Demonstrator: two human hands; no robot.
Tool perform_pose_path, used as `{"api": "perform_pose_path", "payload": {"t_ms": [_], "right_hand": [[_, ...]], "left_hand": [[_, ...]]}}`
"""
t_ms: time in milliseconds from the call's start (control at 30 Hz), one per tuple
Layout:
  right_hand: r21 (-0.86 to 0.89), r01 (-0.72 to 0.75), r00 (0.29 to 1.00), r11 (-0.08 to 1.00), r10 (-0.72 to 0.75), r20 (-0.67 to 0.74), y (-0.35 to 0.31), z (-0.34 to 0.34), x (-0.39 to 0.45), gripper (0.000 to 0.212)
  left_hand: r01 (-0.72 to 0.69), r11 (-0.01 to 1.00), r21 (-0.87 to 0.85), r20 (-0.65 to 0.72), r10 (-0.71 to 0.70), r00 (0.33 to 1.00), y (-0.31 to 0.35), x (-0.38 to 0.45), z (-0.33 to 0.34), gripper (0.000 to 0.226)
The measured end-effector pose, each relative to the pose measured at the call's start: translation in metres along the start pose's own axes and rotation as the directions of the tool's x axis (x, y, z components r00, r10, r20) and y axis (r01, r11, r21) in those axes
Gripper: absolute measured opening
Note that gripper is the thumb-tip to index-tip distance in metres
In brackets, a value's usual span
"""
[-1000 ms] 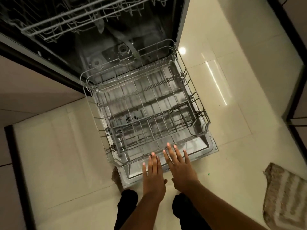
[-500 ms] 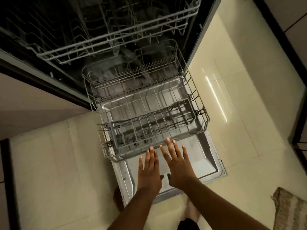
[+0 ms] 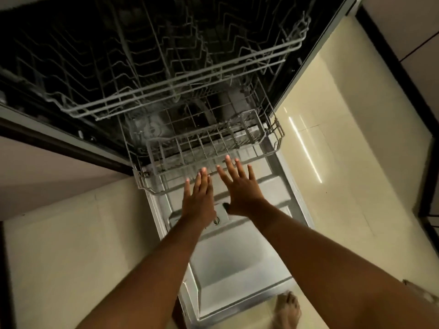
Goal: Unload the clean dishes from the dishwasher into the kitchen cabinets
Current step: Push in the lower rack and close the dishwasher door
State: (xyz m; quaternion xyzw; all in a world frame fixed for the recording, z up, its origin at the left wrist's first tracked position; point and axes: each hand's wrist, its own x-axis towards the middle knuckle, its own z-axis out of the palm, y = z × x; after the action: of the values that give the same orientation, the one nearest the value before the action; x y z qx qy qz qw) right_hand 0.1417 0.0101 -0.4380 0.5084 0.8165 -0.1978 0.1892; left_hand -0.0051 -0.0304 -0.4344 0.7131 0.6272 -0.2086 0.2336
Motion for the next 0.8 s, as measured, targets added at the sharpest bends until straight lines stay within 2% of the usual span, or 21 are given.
{"api": "perform_pose_path", "payload": {"t_ms": [233, 400, 533, 667, 800], "right_hand": [[0.017, -0.042, 0.999, 0.999, 0.042, 0.022, -0.003, -0.031, 0.058, 0.116], [0.029, -0.065, 0.994, 0.997, 0.062, 0.094, 0.004, -0.068, 0.092, 0.106], [0.007, -0.064, 0.995, 0.998, 0.063, 0.079, -0.003, -0.072, 0.087, 0.100], [-0.034, -0.016, 0.998, 0.999, 0.017, 0.056, -0.014, -0.057, 0.065, 0.099], [0.002, -0.028, 0.999, 1.000, 0.028, 0.022, -0.024, -0.042, 0.041, 0.097]], "left_hand": [[-0.014, 0.999, -0.042, 0.006, 0.014, 1.000, -0.037, 0.045, -0.031, 0.096], [-0.019, 0.987, -0.161, 0.015, 0.022, 1.000, -0.058, 0.071, -0.059, 0.078], [-0.056, 0.977, -0.204, -0.102, 0.035, 0.994, -0.070, 0.063, -0.070, 0.067], [-0.114, 0.983, -0.141, -0.195, 0.085, 0.977, -0.078, 0.043, -0.064, 0.065], [-0.096, 0.981, -0.167, -0.247, 0.053, 0.968, -0.075, 0.020, -0.048, 0.067]]}}
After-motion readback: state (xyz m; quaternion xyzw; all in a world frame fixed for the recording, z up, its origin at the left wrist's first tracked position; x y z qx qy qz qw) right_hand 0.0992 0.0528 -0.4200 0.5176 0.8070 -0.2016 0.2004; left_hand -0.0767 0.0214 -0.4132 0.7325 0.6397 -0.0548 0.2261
